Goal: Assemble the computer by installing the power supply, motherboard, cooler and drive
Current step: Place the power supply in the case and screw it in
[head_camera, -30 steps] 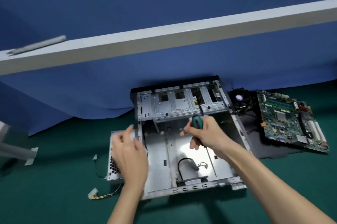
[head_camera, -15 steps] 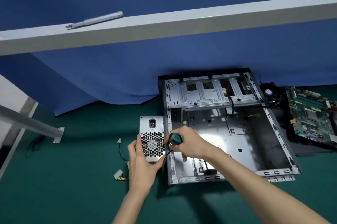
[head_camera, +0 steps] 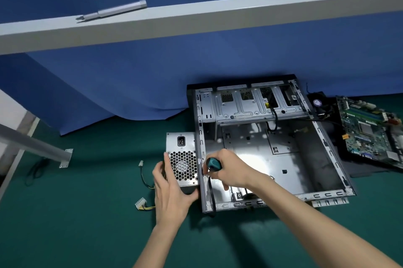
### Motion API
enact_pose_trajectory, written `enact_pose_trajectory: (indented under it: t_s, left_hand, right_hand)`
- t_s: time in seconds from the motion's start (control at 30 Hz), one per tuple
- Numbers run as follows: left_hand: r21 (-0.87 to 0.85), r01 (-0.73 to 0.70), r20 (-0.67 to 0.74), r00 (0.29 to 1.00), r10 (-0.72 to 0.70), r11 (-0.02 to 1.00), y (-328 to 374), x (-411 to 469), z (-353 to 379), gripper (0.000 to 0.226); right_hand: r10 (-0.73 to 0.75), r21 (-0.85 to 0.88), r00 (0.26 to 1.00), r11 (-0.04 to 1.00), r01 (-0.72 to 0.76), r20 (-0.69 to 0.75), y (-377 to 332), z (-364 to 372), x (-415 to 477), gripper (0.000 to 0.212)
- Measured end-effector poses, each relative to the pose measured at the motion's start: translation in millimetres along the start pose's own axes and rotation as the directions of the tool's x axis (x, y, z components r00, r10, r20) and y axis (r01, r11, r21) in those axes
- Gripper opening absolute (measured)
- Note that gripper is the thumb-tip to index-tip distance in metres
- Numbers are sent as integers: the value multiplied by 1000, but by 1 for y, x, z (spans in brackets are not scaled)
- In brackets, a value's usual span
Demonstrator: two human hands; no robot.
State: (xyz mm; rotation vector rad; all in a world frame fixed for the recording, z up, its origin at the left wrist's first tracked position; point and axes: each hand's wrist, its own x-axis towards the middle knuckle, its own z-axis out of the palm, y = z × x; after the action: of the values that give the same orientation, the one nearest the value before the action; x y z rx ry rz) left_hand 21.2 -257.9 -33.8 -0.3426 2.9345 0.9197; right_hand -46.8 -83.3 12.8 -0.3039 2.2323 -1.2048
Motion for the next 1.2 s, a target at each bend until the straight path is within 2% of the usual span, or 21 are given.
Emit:
enact_pose_trajectory:
  t_s: [0.17,0.27,0.33,0.43,0.5,0.57,0.63,0.77,0.93,1.03,1.1,1.2]
  left_hand:
    - [109,-13,7,1000,12,994,-2,0,-3,118]
    - [13,1,-76,997,0,1000,-6,1,-2,112]
    - [-83,-1,-158,987,-12,997,-8,0,3,117]
    - [-230,110,-239,957,-166,967,-4,-2,15,126]
    - [-288,232,-228,926,-302,929,3,-2,22,128]
    - [-281,316,-194,906,-376,906,8,-1,24,118]
    - [-252,338,-187,902,-389,907,8,2,19,105]
    - [-113,238,-143,957,-253,965,-4,21,-22,93]
    - [188,31,95,994,-49,982,-14,47,-90,96]
    - [330,-100,259,966,12,939,-17,60,-122,100]
    - [406,-173,354,935,20,897,-15,70,-137,97]
    - [529,-319,471,881,40,786,-8,82,-145,99]
  right_hand:
    - [18,-9,1000,1000,-18,-6,-2,0,0,20]
    - [8,-67,1000,998,-8,-5,-5,0,-1,21]
    - [3,-102,1000,995,-4,-7,-7,0,-1,19]
    - [8,-119,1000,993,-10,-15,-8,1,0,17]
    - [14,-111,1000,994,-15,-18,-8,1,-1,17]
    - [13,-109,1000,994,-15,-20,-8,1,-1,16]
    - [14,-104,1000,994,-17,-23,-9,1,-2,16]
    - [32,-66,999,997,-34,-37,-12,-1,-2,11]
    - [99,90,993,992,-93,-67,-20,-6,-1,9]
    - [126,129,989,985,-114,-82,-27,-6,-1,7]
    - [135,155,986,981,-118,-102,-30,-5,0,14]
    - [161,239,980,962,-131,-114,-33,-2,3,17]
